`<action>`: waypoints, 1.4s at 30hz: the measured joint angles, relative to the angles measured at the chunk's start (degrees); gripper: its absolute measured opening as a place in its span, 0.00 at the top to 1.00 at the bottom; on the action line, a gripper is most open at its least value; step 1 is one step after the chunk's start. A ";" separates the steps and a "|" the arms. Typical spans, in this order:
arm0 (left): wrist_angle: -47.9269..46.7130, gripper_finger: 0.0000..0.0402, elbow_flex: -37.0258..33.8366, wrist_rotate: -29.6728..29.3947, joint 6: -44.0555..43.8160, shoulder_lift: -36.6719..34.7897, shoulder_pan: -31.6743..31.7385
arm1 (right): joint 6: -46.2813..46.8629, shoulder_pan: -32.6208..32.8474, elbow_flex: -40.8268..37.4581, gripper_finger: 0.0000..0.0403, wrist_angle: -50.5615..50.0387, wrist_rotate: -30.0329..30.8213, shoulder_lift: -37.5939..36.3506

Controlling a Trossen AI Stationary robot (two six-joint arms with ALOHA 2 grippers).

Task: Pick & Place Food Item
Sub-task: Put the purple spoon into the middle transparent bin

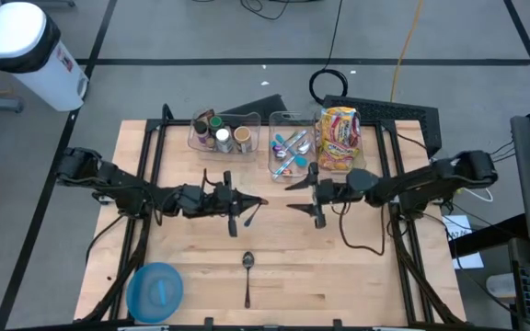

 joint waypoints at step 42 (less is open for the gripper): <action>5.75 0.99 4.92 -16.19 6.69 10.88 -2.98 | 4.42 0.38 7.10 0.87 6.79 5.86 14.51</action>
